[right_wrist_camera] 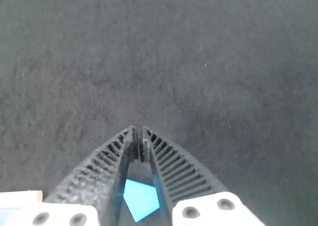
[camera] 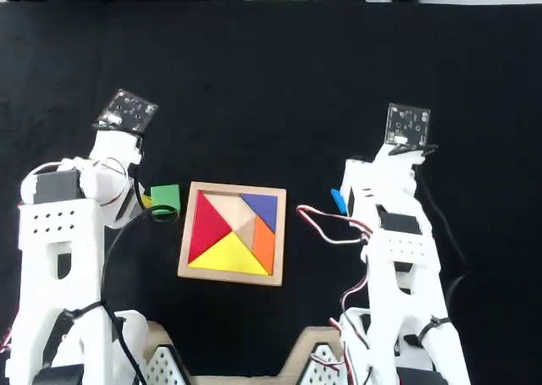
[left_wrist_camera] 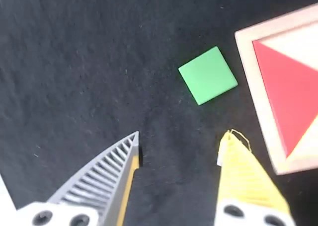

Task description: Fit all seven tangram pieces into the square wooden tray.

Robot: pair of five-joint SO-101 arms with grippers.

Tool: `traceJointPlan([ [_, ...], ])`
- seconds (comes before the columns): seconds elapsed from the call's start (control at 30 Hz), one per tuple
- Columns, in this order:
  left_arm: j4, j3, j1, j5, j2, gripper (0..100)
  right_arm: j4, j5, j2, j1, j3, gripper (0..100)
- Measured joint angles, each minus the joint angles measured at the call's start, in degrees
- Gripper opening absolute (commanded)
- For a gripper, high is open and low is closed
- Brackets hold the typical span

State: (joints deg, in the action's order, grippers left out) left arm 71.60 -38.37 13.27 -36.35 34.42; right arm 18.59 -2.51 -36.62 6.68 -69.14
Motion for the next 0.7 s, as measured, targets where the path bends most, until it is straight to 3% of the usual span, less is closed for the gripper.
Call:
traceJointPlan([
  [0.23,2.99,1.49,0.0,-17.58,0.0,26,-1.14,0.0,7.82,0.0,0.26,2.2],
  [0.47,0.0,1.49,0.0,-25.49,-1.23,26,-1.23,0.0,12.66,0.0,3.34,2.2],
  [0.7,-0.26,5.27,-0.44,-29.36,-13.89,26,-1.58,0.0,12.84,0.0,3.34,2.2],
])
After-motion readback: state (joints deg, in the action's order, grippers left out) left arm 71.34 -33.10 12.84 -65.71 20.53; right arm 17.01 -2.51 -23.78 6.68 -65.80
